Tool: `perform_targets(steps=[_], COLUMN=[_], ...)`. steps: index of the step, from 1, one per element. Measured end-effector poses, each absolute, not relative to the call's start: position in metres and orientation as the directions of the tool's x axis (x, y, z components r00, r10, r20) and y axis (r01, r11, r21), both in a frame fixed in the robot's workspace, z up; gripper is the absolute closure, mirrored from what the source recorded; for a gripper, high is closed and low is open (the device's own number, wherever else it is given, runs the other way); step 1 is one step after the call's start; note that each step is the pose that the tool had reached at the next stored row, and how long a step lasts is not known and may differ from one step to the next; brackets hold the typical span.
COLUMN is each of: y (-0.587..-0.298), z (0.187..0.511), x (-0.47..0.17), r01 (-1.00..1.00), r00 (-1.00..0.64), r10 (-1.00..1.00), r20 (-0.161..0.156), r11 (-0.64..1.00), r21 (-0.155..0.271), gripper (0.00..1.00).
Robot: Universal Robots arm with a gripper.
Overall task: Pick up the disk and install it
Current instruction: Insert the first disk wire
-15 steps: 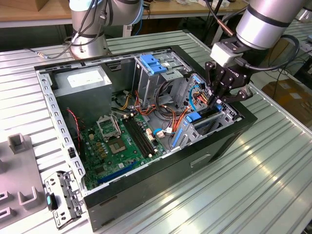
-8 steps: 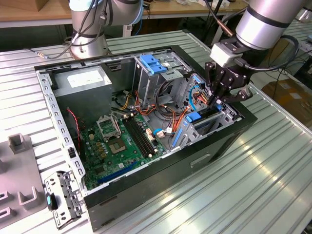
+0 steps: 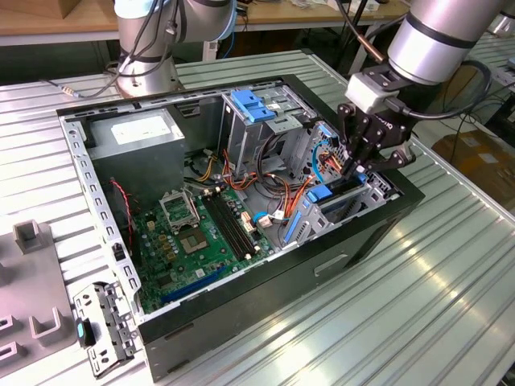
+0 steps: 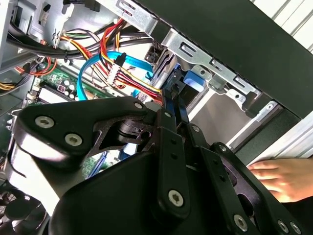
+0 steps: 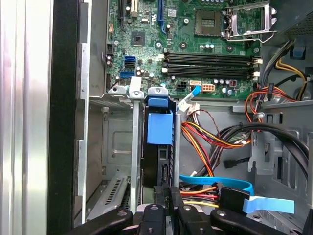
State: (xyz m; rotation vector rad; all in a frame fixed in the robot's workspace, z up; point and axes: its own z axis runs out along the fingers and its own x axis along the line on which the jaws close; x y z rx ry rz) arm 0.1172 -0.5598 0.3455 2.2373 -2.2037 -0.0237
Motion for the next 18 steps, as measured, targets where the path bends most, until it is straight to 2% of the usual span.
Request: perform_targets(steps=[14, 15, 18], y=[-0.5598, -0.5598, -0.5598], z=[0.3428, 0.3438, 0.3507], x=[0.1172, 0.1172, 0.1172], r01=[-1.000, -1.000, -1.000], r00=[0.015, 0.015, 0.015], r10=[-1.000, -1.000, -1.000], r20=[-0.011, -0.010, -0.010], r11=[-0.015, -0.015, -0.015], r21=[0.011, 0.011, 0.011], gripper=[0.83, 0.76, 0.76])
